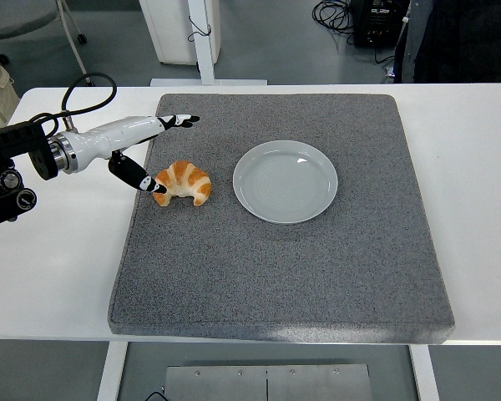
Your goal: Place the bread on the plate
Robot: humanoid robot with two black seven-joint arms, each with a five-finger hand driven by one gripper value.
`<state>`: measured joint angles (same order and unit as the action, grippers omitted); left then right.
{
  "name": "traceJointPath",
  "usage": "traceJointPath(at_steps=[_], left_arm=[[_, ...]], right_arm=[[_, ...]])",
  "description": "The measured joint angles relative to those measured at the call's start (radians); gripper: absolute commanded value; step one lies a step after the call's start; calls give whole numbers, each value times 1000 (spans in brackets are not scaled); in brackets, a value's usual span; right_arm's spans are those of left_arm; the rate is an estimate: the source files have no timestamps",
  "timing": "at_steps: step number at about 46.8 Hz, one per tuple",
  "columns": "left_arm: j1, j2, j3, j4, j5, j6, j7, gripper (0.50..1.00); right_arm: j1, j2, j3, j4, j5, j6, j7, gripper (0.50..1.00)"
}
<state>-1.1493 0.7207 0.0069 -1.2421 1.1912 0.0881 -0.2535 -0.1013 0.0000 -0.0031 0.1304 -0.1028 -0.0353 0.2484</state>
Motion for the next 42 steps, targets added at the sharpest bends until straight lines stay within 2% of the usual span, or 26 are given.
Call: traceJointPath(at_steps=[14, 29, 42], left_arm=[[33, -23, 16, 53, 11, 30, -5, 983], [55, -127, 17, 145, 10, 70, -12, 981], [67, -163, 16, 158, 7, 73, -12, 981]], right_arm=[[1, 0, 0, 0, 0, 0, 0, 1000], [0, 0, 0, 0, -1, 0, 0, 1000], [0, 0, 0, 0, 0, 0, 0, 1000]])
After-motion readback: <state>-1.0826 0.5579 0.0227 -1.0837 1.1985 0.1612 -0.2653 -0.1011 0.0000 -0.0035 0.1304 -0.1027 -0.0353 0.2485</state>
